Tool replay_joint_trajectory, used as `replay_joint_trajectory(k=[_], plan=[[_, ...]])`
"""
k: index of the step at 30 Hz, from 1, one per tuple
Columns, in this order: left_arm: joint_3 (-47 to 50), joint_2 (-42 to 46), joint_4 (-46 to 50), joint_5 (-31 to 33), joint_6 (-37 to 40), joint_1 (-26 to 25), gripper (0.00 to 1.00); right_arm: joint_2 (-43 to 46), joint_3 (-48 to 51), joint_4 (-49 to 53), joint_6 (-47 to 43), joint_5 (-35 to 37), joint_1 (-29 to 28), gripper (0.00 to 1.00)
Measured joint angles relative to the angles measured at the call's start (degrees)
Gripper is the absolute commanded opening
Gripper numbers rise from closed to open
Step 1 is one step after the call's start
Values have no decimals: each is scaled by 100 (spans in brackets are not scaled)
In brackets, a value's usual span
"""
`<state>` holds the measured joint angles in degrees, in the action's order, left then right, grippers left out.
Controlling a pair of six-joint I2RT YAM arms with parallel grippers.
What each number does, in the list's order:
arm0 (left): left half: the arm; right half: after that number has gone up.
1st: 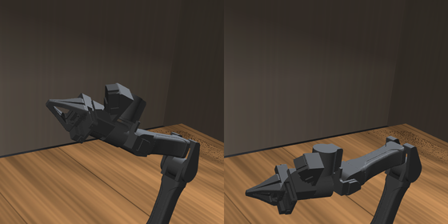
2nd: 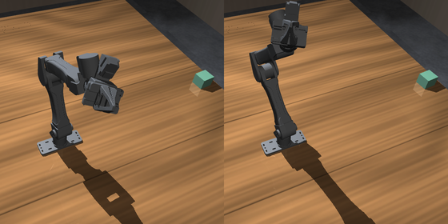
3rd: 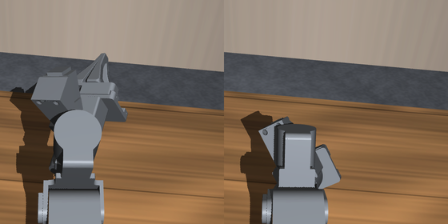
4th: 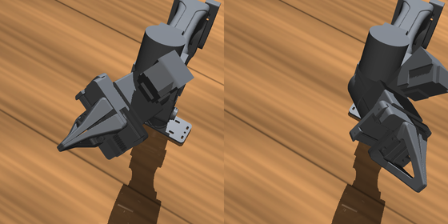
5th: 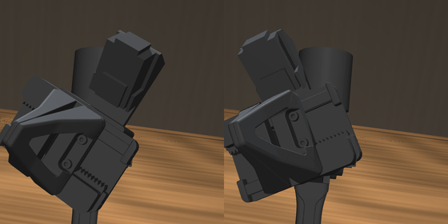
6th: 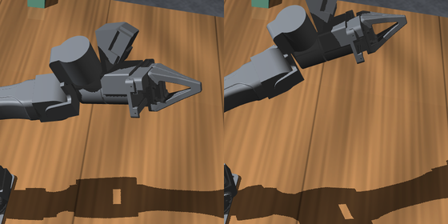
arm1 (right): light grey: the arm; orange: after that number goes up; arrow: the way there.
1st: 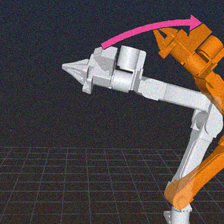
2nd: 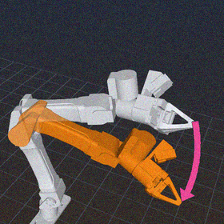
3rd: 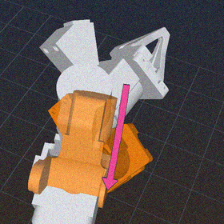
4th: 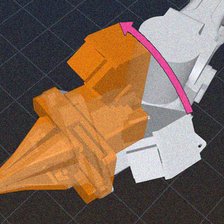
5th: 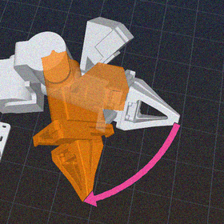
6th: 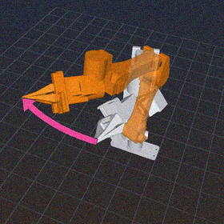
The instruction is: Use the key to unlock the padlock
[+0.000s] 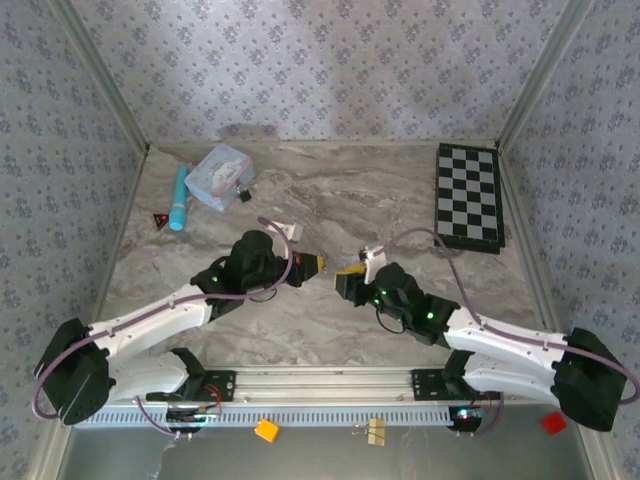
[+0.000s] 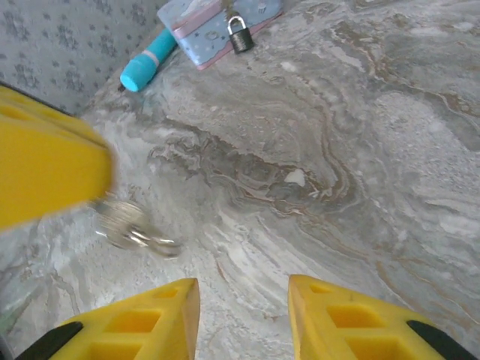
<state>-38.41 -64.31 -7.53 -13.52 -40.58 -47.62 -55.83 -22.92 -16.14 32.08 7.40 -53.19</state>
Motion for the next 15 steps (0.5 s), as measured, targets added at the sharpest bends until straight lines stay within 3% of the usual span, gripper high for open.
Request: replay_joint_trajectory(k=[5, 9, 12, 15], plan=[[50, 133, -162, 74, -87, 118, 0, 439, 1008, -1460, 378, -498, 398, 49], [109, 127, -343, 33, -177, 166, 0, 586, 1049, -2046, 483, -927, 522, 67], [114, 109, -518, -131, -256, 166, 0, 546, 1051, -2540, 660, -1272, 667, 67], [114, 63, -702, -302, -348, 164, 0, 337, 1051, -3016, 911, -1655, 861, 60]])
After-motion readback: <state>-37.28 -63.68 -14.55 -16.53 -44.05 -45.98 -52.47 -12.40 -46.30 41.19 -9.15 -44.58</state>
